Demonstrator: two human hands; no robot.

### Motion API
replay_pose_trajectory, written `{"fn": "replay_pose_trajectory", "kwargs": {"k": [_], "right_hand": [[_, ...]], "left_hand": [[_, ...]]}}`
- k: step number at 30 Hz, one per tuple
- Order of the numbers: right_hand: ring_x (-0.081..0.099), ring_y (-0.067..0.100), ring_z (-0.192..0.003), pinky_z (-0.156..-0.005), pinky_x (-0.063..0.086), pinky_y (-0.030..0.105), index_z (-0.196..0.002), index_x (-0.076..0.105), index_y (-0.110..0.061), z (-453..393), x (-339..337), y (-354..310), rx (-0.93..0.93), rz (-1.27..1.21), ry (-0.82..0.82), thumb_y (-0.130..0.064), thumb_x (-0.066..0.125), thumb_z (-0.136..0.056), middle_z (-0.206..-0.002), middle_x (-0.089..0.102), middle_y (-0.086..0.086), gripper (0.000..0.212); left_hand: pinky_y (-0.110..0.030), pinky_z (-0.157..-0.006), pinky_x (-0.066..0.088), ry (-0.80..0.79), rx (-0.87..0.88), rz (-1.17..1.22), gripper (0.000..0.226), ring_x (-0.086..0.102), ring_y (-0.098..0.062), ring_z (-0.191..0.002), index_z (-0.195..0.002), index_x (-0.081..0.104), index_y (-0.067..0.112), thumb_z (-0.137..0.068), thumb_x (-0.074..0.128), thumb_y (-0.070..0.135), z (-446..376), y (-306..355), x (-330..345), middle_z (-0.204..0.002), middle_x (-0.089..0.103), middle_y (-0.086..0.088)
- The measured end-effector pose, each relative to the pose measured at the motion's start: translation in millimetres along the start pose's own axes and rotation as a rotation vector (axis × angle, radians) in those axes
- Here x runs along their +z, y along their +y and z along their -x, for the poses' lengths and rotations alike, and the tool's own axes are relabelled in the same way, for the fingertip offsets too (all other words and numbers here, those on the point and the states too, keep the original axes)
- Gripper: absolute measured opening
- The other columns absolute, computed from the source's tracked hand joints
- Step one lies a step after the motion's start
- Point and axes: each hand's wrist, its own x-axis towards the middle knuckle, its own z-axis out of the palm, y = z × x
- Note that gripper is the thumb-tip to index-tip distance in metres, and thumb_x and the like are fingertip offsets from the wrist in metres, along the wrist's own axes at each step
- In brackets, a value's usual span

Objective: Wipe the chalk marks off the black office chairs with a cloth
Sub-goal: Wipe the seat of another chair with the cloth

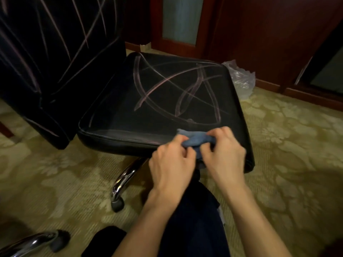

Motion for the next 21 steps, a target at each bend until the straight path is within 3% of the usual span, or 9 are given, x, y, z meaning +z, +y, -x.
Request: {"fn": "replay_pose_trajectory", "kwargs": {"k": [6, 8, 10, 13, 16, 21], "right_hand": [[0.060, 0.029, -0.071, -0.062, 0.050, 0.039, -0.089, 0.063, -0.010, 6, 41, -84, -0.150, -0.088, -0.092, -0.024, 0.048, -0.078, -0.091, 0.057, 0.008, 0.024], [0.059, 0.029, -0.075, -0.068, 0.045, 0.038, -0.094, 0.064, -0.010, 5, 37, -84, -0.141, -0.118, -0.113, -0.018, 0.054, -0.081, -0.095, 0.056, 0.007, 0.017], [0.059, 0.031, -0.081, -0.070, 0.041, 0.037, -0.099, 0.063, -0.013, 5, 26, -62, -0.074, -0.115, -0.139, -0.016, 0.059, -0.083, -0.102, 0.055, 0.006, 0.017], [0.060, 0.036, -0.080, -0.068, 0.048, 0.044, -0.095, 0.062, -0.016, 9, 0, -8, 0.038, -0.064, -0.024, -0.015, 0.063, -0.081, -0.099, 0.056, 0.007, 0.014], [0.060, 0.032, -0.084, -0.071, 0.045, 0.039, -0.096, 0.062, -0.014, 10, -23, 39, 0.160, -0.023, 0.014, -0.014, 0.064, -0.083, -0.098, 0.058, 0.006, 0.013], [0.059, 0.037, -0.100, -0.082, 0.042, 0.040, -0.109, 0.067, -0.008, -13, -33, 66, 0.361, 0.032, 0.004, -0.015, 0.063, -0.085, -0.106, 0.063, 0.014, 0.025]], "left_hand": [[-0.039, -0.076, 0.049, 0.186, -0.189, -0.075, 0.030, 0.067, -0.033, -0.094, -0.114, 0.069, 0.031, -0.085, 0.064, 0.030, -16, -52, -47, -0.082, 0.073, 0.004], [-0.039, -0.073, 0.049, 0.179, -0.168, -0.062, 0.028, 0.067, -0.030, -0.087, -0.111, 0.069, 0.030, -0.084, 0.063, 0.026, -19, -50, -48, -0.075, 0.070, 0.004], [-0.039, -0.072, 0.052, 0.134, -0.096, -0.056, 0.024, 0.067, -0.030, -0.083, -0.106, 0.069, 0.028, -0.083, 0.063, 0.026, -19, -37, -38, -0.073, 0.069, 0.001], [-0.040, -0.072, 0.053, 0.019, 0.057, -0.090, 0.027, 0.068, -0.032, -0.087, -0.107, 0.070, 0.026, -0.081, 0.066, 0.027, -7, 1, -6, -0.083, 0.073, -0.002], [-0.033, -0.059, 0.051, -0.018, 0.186, -0.094, 0.027, 0.070, -0.029, -0.077, -0.102, 0.072, 0.026, -0.075, 0.069, 0.025, 7, 42, 26, -0.086, 0.075, -0.001], [-0.038, -0.087, 0.046, -0.303, 0.162, -0.148, 0.028, 0.061, -0.031, -0.110, -0.123, 0.059, 0.023, -0.097, 0.052, 0.028, -10, 92, 38, -0.118, 0.065, -0.007]]}}
